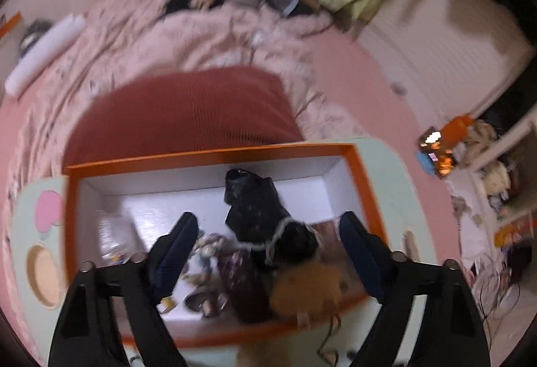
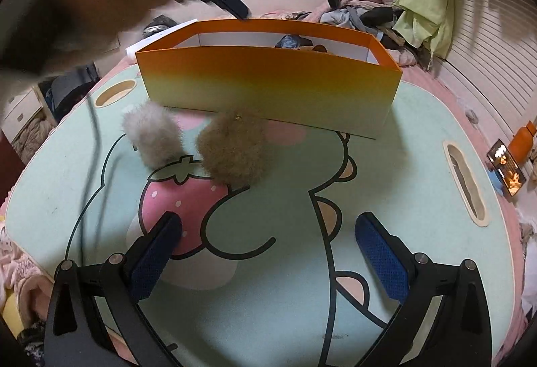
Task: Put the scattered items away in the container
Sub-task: 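Grasp the black lace fabric in the box with the left gripper, lay it on the table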
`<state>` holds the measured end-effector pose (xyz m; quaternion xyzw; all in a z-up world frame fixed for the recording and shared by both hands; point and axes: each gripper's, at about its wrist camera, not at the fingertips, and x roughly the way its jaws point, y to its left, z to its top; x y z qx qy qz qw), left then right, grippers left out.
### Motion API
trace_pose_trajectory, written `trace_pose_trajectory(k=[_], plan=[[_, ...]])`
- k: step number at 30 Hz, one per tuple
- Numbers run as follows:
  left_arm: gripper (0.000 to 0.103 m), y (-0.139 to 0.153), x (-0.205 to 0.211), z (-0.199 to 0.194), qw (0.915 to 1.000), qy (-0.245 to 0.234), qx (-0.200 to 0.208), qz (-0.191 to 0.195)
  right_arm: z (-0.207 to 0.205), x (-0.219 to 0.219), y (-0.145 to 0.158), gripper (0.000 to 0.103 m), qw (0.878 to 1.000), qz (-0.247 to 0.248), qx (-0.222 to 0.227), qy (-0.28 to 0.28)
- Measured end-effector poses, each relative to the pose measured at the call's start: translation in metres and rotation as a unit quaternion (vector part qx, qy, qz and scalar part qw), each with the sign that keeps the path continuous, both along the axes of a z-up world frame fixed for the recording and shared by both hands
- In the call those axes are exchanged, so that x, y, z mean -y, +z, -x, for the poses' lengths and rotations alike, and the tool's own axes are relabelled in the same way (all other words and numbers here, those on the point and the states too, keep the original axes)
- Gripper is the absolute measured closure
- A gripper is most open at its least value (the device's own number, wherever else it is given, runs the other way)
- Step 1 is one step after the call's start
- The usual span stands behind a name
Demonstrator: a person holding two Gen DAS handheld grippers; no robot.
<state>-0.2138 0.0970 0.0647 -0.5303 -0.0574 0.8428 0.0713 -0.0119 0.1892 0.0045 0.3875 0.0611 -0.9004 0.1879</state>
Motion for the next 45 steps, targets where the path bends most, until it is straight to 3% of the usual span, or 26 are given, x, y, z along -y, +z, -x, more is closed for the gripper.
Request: trace_pose_trajectory(k=[2,4,5,8,12,16,21,24,31,34,36,37,39,41,45], plan=[[0.042,-0.02,-0.007,0.015,0.9992,0.006,0.028,0.028,0.0,-0.001,0.0,0.0,1.0,0.001,0.0,0.001],[0.048,-0.032,-0.007,0.025,0.9981,0.009,0.045,0.04,-0.001,0.0,0.0,0.0,1.0,0.001,-0.001,0.002],[0.063,-0.037,-0.004,0.026,0.9981,0.01,0.049,0.036,-0.001,0.0,0.001,0.0,1.0,0.001,-0.001,0.003],[0.073,-0.03,0.005,0.02,0.9994,0.01,0.034,0.008,-0.003,0.0,0.0,0.0,1.0,0.002,-0.001,0.004],[0.074,0.009,0.021,-0.003,0.9992,-0.001,-0.033,-0.024,-0.003,0.001,0.001,0.0,1.0,0.002,0.0,0.003],[0.074,0.068,0.056,-0.044,0.9894,0.015,-0.126,-0.071,-0.002,0.0,0.001,0.0,1.0,0.002,0.0,0.004],[0.074,0.098,0.09,-0.111,0.9766,0.011,-0.2,-0.079,-0.002,0.0,0.001,0.0,1.0,0.002,0.0,0.004],[0.074,0.082,0.107,-0.149,0.9779,0.015,-0.198,-0.065,-0.002,0.0,0.001,0.0,1.0,0.002,0.0,0.004],[0.074,-0.001,0.133,-0.209,0.9889,0.036,-0.13,-0.061,-0.003,0.0,0.001,0.0,1.0,0.001,0.0,0.004],[0.074,-0.028,0.131,-0.217,0.9906,0.041,-0.118,-0.056,-0.003,0.0,0.001,0.0,1.0,0.001,0.001,0.004],[0.074,-0.041,0.126,-0.212,0.9925,0.047,-0.109,-0.03,-0.004,0.0,0.001,0.0,1.0,0.002,0.001,0.004],[0.073,-0.044,0.123,-0.21,0.9919,0.047,-0.115,-0.025,-0.003,0.001,0.001,0.0,1.0,0.001,0.001,0.004],[0.061,-0.045,0.118,-0.213,0.9906,0.045,-0.127,-0.02,-0.003,0.0,0.001,0.0,1.0,0.001,0.001,0.004],[0.025,-0.048,0.11,-0.217,0.9914,0.036,-0.125,-0.014,-0.003,0.0,0.001,0.0,1.0,0.002,0.001,0.004],[0.017,-0.039,0.112,-0.228,0.9881,0.035,-0.148,-0.023,-0.003,0.0,0.002,0.0,1.0,0.002,0.001,0.004]])
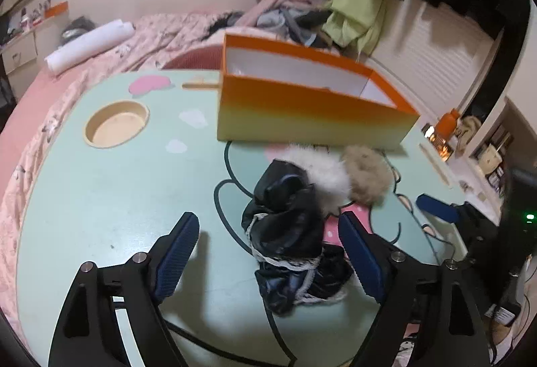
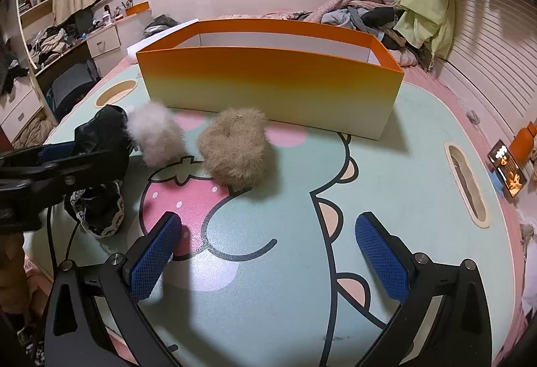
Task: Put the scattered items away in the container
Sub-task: 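Grasp the black lace fabric in the box with the left gripper, lay it on the table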
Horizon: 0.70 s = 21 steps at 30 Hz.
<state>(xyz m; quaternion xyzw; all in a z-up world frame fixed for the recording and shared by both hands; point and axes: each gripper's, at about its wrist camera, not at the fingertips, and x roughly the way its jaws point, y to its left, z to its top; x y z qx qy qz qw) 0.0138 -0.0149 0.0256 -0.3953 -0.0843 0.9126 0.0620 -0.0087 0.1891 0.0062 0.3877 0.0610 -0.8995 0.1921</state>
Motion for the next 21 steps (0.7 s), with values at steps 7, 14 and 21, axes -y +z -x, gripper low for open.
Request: trace_pose_trajectory(k=[7,14,21], plan=[[0.005,-0.002,-0.005,-0.023,0.999,0.003,-0.014,0.043,0.001,0.0,0.0,0.0,1.0,0.0,0.0,0.0],[0.001,-0.023,-0.026,-0.023,0.9923,-0.01,0.0,0.124,0.002,-0.001,0.0,0.0,1.0,0.0,0.001,0.001],[0.0,-0.026,-0.023,-0.024,0.9928,-0.002,-0.015,0.119,0.002,-0.001,0.001,0.0,1.0,-0.002,0.001,0.001]])
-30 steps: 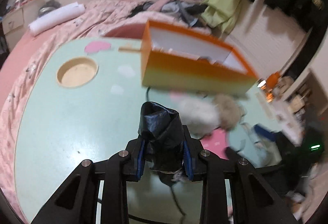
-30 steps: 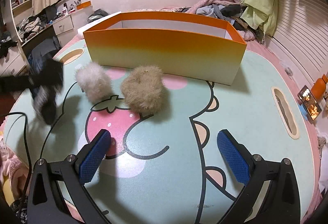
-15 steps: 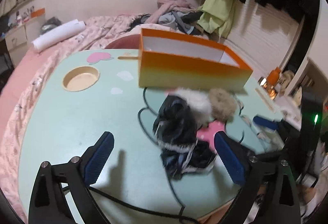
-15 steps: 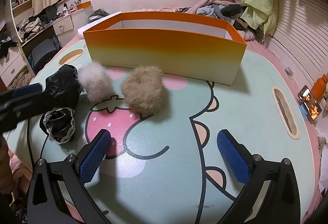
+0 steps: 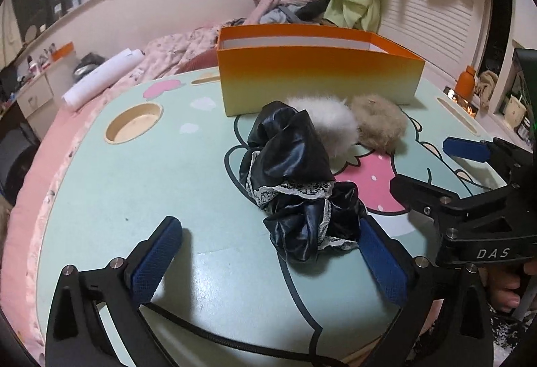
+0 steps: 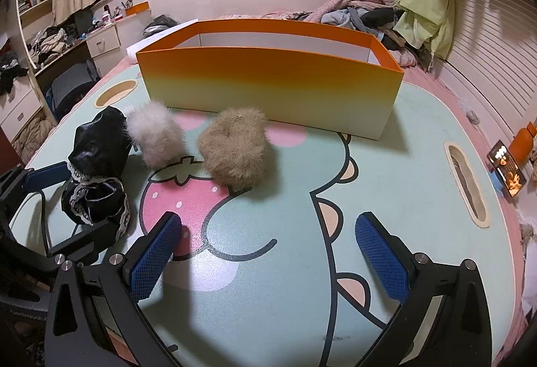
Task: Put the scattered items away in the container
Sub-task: 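Grasp the black lace fabric in the box with the left gripper, lay it on the table, then grasp the black patterned case in the box with the right gripper, set it on the table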
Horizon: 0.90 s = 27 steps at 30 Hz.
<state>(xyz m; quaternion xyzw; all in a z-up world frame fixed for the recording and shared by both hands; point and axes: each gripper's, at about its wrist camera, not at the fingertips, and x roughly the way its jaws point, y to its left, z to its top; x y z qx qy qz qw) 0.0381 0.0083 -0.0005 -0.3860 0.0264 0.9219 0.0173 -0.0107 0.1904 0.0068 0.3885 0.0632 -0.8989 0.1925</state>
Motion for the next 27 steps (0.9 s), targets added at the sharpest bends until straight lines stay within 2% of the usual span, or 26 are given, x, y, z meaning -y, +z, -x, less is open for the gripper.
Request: trace_pose_trajectory(k=[5,6,8,9,11,13,14,15,17,18,20,21,23,25,27], plan=[[0.0,0.0,0.0,-0.001,1.0,-0.002,-0.004,-0.004,-0.001,-0.002,0.001,0.002,1.0,0.008,0.003,0.003],[0.0,-0.001,-0.001,0.0,1.0,-0.002,-0.004,-0.004,-0.002,-0.004,0.003,0.007,1.0,0.017,0.008,0.015],[0.0,-0.001,-0.002,0.0,1.0,-0.002,-0.005,-0.004,-0.003,-0.008,0.017,0.009,0.998,0.044,0.016,0.049],[0.0,-0.001,-0.002,0.0,1.0,-0.002,-0.005,-0.004,-0.004,-0.01,0.033,0.014,0.996,0.063,0.01,0.068],[0.0,-0.001,-0.002,0.0,1.0,-0.002,-0.005,-0.004,0.001,-0.01,0.061,0.021,0.995,0.064,-0.02,0.075],[0.0,-0.001,-0.002,0.0,1.0,-0.002,-0.005,-0.004,0.015,-0.003,0.094,0.034,0.996,0.044,-0.048,0.063],[0.0,-0.001,-0.002,0.0,1.0,-0.002,-0.004,-0.004,0.029,0.003,0.107,0.046,0.997,0.034,-0.046,0.057],[0.0,-0.001,-0.002,0.0,1.0,-0.002,-0.005,-0.004,0.045,0.01,0.115,0.058,0.997,0.031,-0.033,0.057],[0.0,-0.001,-0.002,0.001,1.0,-0.002,-0.005,-0.004,0.078,0.023,0.116,0.072,0.998,0.024,0.011,0.059],[0.0,-0.001,-0.003,0.001,1.0,-0.002,-0.006,-0.004,0.098,0.032,0.11,0.074,0.997,0.013,0.044,0.057],[0.0,-0.001,-0.003,0.001,1.0,-0.002,-0.006,-0.004,0.13,0.044,0.093,0.074,0.993,-0.002,0.105,0.047],[0.0,-0.001,-0.003,0.001,1.0,-0.003,-0.007,-0.005,0.138,0.047,0.088,0.074,0.992,-0.001,0.12,0.045],[0.0,-0.001,-0.003,0.001,1.0,-0.003,-0.008,-0.005,0.147,0.05,0.08,0.074,0.99,-0.001,0.132,0.041],[0.0,-0.001,-0.003,0.001,0.9999,-0.004,-0.008,-0.006,0.151,0.053,0.072,0.074,0.99,-0.023,0.138,0.029],[0.0,-0.001,-0.003,0.001,0.9999,-0.004,-0.009,-0.006,0.155,0.055,0.06,0.073,0.986,-0.018,0.165,0.03]])
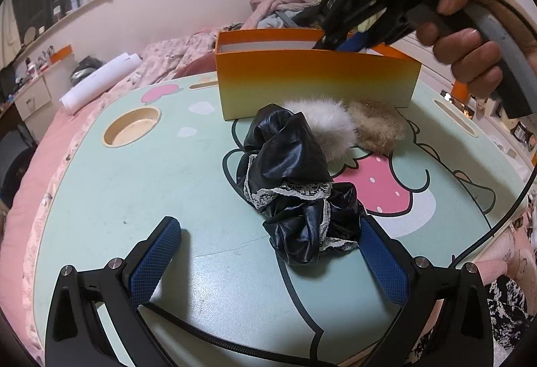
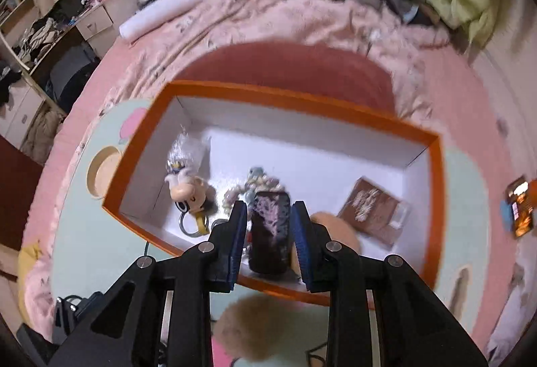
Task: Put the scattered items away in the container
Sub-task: 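Grasp the black patterned case in the box with the right gripper, set it on the table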
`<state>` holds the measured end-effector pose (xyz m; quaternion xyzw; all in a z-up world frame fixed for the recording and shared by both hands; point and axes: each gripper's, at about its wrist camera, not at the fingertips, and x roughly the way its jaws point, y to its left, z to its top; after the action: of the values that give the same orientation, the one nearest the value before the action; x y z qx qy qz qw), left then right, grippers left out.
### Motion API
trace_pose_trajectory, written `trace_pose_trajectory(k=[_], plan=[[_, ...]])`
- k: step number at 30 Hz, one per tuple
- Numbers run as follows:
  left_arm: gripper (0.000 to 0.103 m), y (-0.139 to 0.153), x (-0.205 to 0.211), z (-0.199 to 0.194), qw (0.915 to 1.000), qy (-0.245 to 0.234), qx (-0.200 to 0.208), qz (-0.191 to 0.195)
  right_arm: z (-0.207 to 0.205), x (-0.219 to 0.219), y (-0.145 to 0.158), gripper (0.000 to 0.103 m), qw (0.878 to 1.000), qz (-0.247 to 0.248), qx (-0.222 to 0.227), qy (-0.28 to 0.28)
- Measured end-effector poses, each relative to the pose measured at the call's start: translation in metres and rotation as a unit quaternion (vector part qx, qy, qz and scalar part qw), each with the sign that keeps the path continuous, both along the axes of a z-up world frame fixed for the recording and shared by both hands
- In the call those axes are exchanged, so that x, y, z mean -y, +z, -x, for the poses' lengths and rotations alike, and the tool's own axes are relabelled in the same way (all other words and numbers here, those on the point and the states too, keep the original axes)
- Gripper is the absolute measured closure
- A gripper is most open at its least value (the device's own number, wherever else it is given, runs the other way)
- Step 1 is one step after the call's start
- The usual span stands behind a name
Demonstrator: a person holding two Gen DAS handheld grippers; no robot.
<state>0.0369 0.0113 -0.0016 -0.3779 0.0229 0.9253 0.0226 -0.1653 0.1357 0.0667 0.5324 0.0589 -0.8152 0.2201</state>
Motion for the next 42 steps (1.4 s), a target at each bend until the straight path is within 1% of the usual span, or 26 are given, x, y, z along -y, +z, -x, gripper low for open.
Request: trace_pose_trajectory(k=[2,4,5,6,7,9,13,15,18,21,25,28,29,31,35,37,39,41,42], plan=[[0.0,0.0,-0.001,0.0,1.0,0.0,0.0,0.0,0.002,0.001,-0.006,0.073,1.0,-0.013,0.0,-0.003],[0.0,0.0,0.0,0.0,1.0,0.0,0.0,0.0,0.007,0.004,-0.015,0.073,1.0,-0.027,0.011,-0.001],[0.0,0.0,0.0,0.001,1.0,0.0,0.0,0.0,0.01,0.005,-0.018,0.073,0.999,-0.027,0.017,0.002],[0.0,0.0,0.0,-0.001,1.0,0.0,-0.001,-0.001,0.012,0.004,-0.018,0.073,1.0,-0.013,0.02,-0.001],[0.0,0.0,0.0,-0.001,1.0,0.0,0.0,-0.001,0.014,0.002,-0.016,0.073,1.0,-0.01,0.016,-0.009],[0.0,0.0,0.0,-0.001,1.0,0.0,-0.001,-0.001,0.011,-0.004,-0.006,0.074,1.0,0.004,-0.009,-0.02],[0.0,0.0,-0.001,-0.001,1.0,0.0,-0.001,-0.001,-0.01,-0.024,0.03,0.074,0.996,0.065,-0.054,-0.03],[0.0,0.0,0.0,-0.001,1.0,0.0,0.0,-0.001,-0.031,-0.036,0.048,0.074,0.992,0.093,-0.076,-0.026],[0.0,0.0,0.0,-0.001,1.0,0.0,0.0,-0.001,-0.056,-0.048,0.058,0.073,0.989,0.116,-0.087,-0.007],[0.0,0.0,0.0,-0.001,1.0,0.001,0.0,-0.001,-0.075,-0.063,0.044,0.073,0.99,0.119,-0.071,0.006],[0.0,0.0,0.0,-0.001,1.0,0.001,0.0,-0.001,-0.079,-0.08,0.001,0.073,0.994,0.1,-0.024,-0.024],[0.0,0.0,0.0,-0.001,1.0,0.0,0.0,-0.001,-0.077,-0.083,-0.023,0.073,0.994,0.104,0.006,-0.034],[0.0,0.0,0.0,-0.001,1.0,0.001,0.0,-0.001,-0.076,-0.083,-0.025,0.073,0.993,0.111,0.005,-0.037],[0.0,0.0,0.0,-0.001,1.0,0.001,0.0,-0.001,-0.076,-0.081,-0.024,0.073,0.993,0.11,0.0,-0.042],[0.0,0.0,0.0,-0.001,1.0,0.001,0.0,-0.001,-0.078,-0.073,-0.022,0.073,0.994,0.093,-0.03,-0.039],[0.0,0.0,0.0,-0.001,1.0,0.001,0.0,-0.001,-0.085,-0.074,-0.017,0.065,0.993,0.091,-0.061,-0.045],[0.0,0.0,0.0,-0.001,1.0,0.001,0.0,-0.001,-0.093,-0.077,-0.007,0.051,0.989,0.089,-0.1,-0.057],[0.0,0.0,0.0,-0.001,1.0,0.001,0.0,-0.001,-0.106,-0.079,0.003,0.047,0.985,0.097,-0.134,-0.056],[0.0,0.0,-0.001,-0.001,1.0,0.001,0.0,-0.001,-0.114,-0.079,0.007,0.047,0.982,0.104,-0.147,-0.048]])
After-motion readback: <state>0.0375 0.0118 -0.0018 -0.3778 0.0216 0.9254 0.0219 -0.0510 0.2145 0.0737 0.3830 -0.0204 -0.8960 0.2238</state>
